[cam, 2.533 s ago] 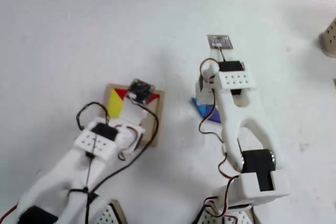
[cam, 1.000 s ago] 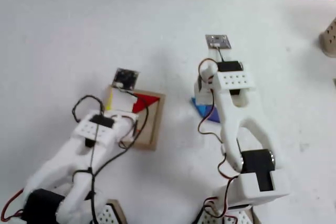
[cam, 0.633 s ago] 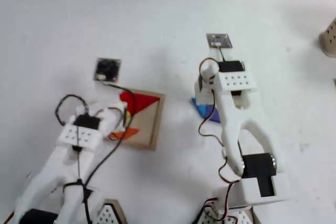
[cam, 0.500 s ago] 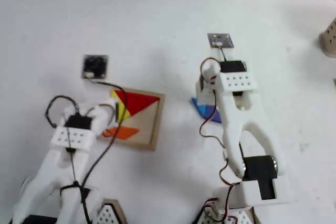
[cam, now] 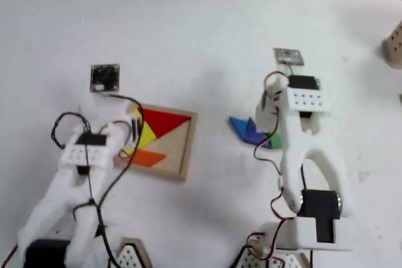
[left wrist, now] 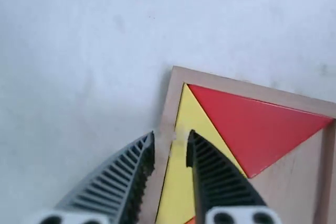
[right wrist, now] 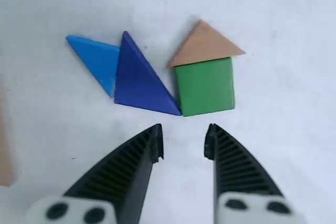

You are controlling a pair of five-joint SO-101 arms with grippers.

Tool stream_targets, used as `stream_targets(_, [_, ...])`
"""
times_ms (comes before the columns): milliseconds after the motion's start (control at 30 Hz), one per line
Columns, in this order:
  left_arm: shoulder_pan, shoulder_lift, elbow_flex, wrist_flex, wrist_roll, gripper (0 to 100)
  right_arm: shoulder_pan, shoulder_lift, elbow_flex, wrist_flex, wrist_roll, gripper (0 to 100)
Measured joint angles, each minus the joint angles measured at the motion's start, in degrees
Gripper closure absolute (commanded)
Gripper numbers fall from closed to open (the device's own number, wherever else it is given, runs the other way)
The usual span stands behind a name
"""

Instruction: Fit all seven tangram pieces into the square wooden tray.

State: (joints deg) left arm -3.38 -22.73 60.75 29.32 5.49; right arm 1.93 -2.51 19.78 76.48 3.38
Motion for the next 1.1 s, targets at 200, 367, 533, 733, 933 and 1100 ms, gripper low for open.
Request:
stream_targets(200, [-2.55,8.97,-5.98,0.00,0.00,92,1.67,0.00,0.00,0.00,0.35,84.3])
stream_targets(367, [-2.81,9.67,-7.91,1.85,0.00,92,1.93,2.02,0.62,-3.25,0.70,74.4])
stream_targets(533, [-2.90,9.76,-8.00,2.02,0.00,92,1.23,8.70,0.44,-4.40,6.33,71.5])
stream_targets(733, [-3.16,9.76,-8.00,2.02,0.00,92,-0.70,16.62,-2.37,-4.13,9.05,71.5])
stream_targets(933, [-3.16,9.76,-8.00,2.02,0.00,92,-0.79,19.87,-6.15,-3.69,9.14,71.5])
stream_targets(1100, [-3.16,9.76,-8.00,2.02,0.00,92,0.53,20.40,-8.44,-3.52,9.14,71.5])
